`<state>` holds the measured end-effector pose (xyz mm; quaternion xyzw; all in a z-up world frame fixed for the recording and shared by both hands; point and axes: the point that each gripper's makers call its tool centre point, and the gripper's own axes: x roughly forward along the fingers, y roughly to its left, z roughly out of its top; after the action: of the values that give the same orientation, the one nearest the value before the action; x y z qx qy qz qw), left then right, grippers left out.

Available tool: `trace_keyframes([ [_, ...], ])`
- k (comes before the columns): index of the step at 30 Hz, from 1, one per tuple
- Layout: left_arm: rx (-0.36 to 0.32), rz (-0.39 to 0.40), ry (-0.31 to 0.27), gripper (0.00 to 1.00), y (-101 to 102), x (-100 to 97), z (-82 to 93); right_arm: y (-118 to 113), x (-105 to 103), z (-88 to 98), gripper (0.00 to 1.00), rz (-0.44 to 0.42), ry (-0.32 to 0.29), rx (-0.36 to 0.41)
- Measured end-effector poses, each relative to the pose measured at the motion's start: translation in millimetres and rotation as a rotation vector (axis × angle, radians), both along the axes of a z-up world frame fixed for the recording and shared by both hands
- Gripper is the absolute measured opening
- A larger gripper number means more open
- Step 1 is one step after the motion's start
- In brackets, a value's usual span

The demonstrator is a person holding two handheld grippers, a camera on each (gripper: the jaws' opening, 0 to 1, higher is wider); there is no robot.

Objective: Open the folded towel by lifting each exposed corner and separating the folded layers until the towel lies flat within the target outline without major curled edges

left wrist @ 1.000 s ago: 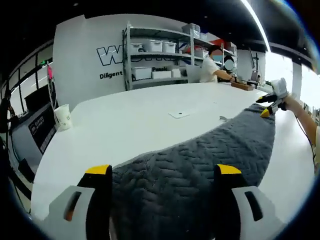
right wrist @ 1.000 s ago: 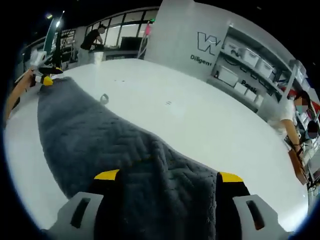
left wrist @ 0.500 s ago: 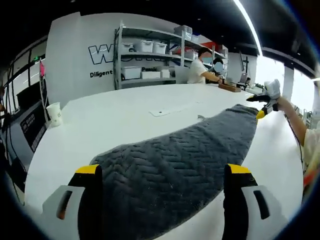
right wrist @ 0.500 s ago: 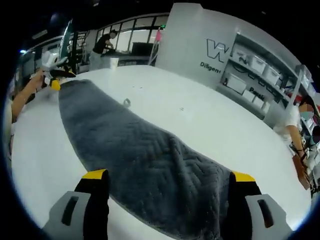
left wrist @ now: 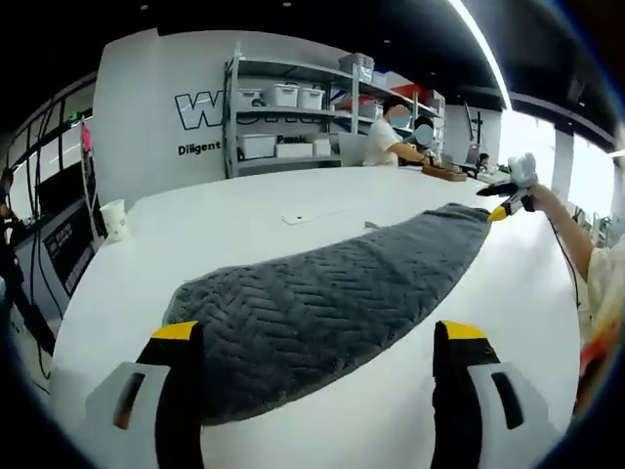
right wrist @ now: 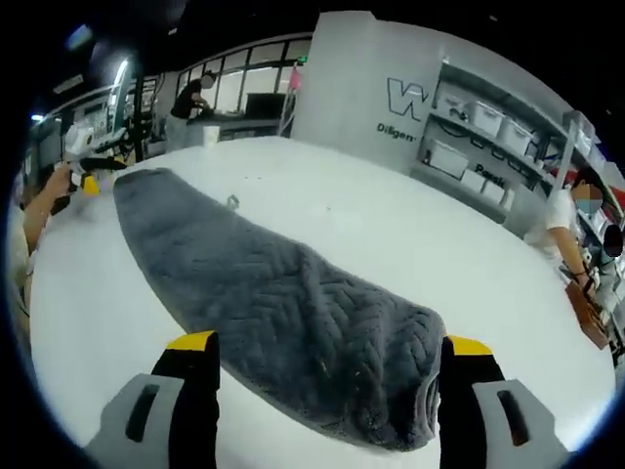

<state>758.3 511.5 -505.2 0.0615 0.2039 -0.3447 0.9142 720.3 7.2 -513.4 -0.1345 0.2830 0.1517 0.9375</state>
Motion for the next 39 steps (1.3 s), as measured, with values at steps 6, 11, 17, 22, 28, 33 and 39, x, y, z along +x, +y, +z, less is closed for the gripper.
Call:
trace_keyframes([
  [6,-0.019,-0.018,-0.012,0.95,-6.7,-17.3,2.4,-17.7,16.8,9.0,0.81,-0.044,-0.037,0.053],
  [11,-0.037,-0.026,-0.001,0.95,-10.8,-29.8,-1.8,-52.0,41.9,5.2,0.64,-0.153,-0.053,0.041],
  [17,-0.053,-0.014,0.007,0.93,-8.7,-37.2,-5.8,-77.4,66.9,-9.0,0.53,-0.236,-0.056,0.085],
  [22,-0.055,-0.005,0.015,0.93,-4.0,-40.0,-9.0,-87.3,76.7,-21.4,0.40,-0.281,-0.036,0.095],
  [28,-0.049,-0.024,0.014,0.94,-1.6,-46.1,-7.9,-87.9,76.9,-39.7,0.40,-0.286,0.022,0.080],
  [33,-0.050,-0.019,0.011,0.93,1.9,-45.3,-5.6,-90.5,78.1,-41.5,0.18,-0.301,0.021,0.063],
  [39,-0.042,-0.022,0.019,0.93,3.9,-46.8,-8.2,-82.7,77.6,-36.7,0.04,-0.277,0.001,0.056],
])
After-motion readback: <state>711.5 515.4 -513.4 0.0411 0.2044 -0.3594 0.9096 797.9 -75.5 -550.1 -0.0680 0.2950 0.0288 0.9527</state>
